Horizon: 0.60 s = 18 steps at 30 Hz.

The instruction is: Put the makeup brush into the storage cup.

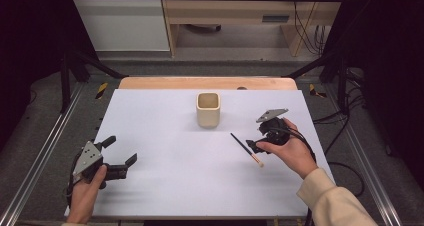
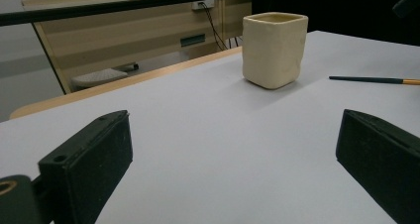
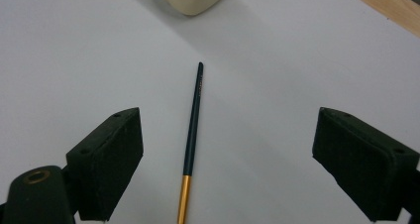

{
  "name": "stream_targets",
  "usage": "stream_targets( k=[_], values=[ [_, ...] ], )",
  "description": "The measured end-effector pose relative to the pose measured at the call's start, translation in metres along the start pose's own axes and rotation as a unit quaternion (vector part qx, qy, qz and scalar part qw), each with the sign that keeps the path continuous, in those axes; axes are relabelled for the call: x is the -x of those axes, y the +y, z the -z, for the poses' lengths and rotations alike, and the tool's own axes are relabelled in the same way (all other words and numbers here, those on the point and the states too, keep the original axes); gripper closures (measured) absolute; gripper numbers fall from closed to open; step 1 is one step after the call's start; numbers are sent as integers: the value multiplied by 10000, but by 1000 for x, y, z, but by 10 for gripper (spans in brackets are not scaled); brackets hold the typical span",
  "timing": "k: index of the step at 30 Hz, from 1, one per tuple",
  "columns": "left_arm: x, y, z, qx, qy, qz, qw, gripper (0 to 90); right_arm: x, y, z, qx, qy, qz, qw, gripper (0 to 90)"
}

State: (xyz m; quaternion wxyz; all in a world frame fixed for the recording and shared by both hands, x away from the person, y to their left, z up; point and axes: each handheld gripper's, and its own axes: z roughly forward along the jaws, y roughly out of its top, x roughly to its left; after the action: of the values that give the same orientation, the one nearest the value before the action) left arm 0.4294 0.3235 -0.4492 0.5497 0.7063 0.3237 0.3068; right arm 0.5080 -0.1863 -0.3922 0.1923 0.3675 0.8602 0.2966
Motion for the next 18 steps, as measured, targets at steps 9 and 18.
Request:
stream_targets(
  k=[9,18],
  values=[
    [0,0,0,10,-8,2,10000,4,0,-5,-8,-127,36,-23,9999,134],
    [0,0,0,5,-16,2,10000,4,-1,-7,-15,-195,83,-32,9998,154]
  ],
)
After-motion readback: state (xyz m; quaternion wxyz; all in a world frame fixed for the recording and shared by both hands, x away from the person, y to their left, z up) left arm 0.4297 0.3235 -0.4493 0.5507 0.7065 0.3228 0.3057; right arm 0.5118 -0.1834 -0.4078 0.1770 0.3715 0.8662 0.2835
